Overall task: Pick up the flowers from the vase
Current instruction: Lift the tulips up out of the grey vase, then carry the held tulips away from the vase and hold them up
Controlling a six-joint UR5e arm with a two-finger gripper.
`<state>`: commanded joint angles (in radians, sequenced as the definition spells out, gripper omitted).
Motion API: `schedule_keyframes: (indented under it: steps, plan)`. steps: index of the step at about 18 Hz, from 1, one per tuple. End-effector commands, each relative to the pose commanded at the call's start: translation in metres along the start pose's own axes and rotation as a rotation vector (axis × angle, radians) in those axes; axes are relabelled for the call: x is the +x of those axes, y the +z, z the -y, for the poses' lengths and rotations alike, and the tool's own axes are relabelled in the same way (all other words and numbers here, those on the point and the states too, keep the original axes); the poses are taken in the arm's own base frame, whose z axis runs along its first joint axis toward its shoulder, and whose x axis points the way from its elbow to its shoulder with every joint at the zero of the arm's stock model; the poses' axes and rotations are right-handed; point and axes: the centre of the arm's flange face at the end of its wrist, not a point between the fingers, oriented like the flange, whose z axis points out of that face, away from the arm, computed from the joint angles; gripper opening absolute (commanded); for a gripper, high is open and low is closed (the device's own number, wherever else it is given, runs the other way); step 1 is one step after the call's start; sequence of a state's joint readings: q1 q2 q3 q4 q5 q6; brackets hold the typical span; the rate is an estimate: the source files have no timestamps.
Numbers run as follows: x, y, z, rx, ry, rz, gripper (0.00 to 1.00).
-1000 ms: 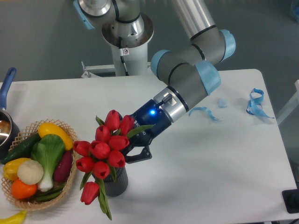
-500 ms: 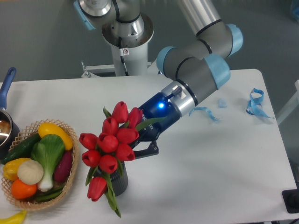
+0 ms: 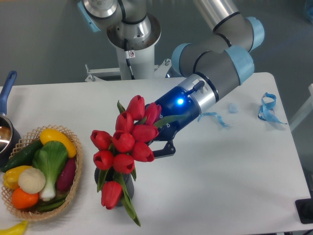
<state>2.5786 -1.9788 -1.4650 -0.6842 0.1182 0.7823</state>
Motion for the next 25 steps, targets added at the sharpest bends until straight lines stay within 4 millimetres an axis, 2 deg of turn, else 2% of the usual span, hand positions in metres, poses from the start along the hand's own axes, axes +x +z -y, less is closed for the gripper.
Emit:
schedule_keyframes:
  steps: [5, 10, 11, 15, 17, 19, 25]
  plan:
    - [-0.003, -0.007, 0.001, 0.004, 0.002, 0.010, 0.31]
    - [-0.021, -0.044, -0.003, 0.002, -0.003, 0.080, 0.31]
    - [-0.024, -0.046, -0.007, -0.001, -0.009, 0.087, 0.32]
    - [-0.046, -0.099, -0.025, -0.047, -0.045, 0.223, 0.32]
    - [-0.052, -0.112, -0.030, -0.072, -0.049, 0.268, 0.32]
    - [-0.059, -0.119, -0.036, -0.115, -0.053, 0.317, 0.32]
    - [-0.072, -0.129, -0.075, -0.371, -0.027, 0.499, 0.32]
